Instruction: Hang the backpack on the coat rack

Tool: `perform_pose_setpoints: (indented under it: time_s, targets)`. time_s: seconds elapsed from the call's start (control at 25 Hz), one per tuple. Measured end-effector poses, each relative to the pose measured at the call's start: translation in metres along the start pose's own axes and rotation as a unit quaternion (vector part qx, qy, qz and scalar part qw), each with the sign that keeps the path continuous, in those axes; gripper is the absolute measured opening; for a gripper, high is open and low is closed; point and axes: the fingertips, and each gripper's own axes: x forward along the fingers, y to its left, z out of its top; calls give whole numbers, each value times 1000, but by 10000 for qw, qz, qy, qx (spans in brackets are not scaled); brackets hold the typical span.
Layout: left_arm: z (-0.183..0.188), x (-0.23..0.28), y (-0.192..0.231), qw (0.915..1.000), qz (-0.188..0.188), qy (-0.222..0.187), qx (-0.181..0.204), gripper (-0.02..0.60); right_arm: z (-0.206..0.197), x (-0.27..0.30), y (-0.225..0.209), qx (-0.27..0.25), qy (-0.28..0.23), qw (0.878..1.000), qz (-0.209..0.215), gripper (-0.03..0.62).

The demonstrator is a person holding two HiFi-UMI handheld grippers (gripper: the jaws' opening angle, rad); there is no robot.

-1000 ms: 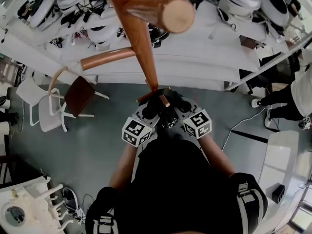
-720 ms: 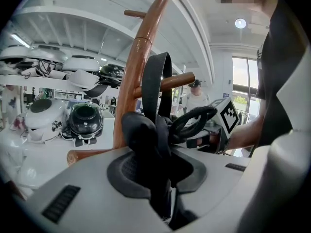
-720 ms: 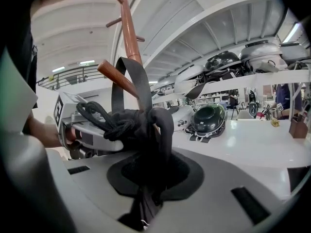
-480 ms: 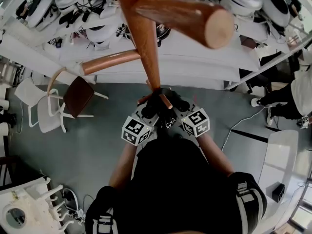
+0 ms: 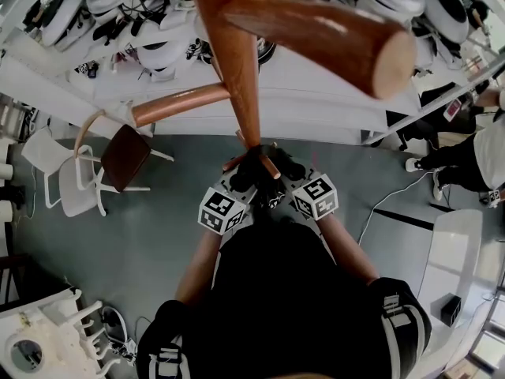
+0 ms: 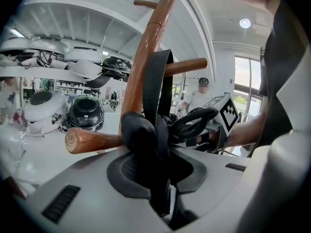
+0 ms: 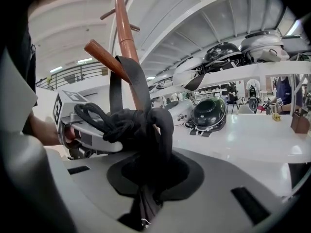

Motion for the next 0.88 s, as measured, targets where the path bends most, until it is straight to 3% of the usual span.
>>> perform_pose_setpoints:
  time_s: [0.88]
  targets:
    - [-20,15,16,9995,-51,279,100,91,-18,20,-14,136,92,9999,-12,74]
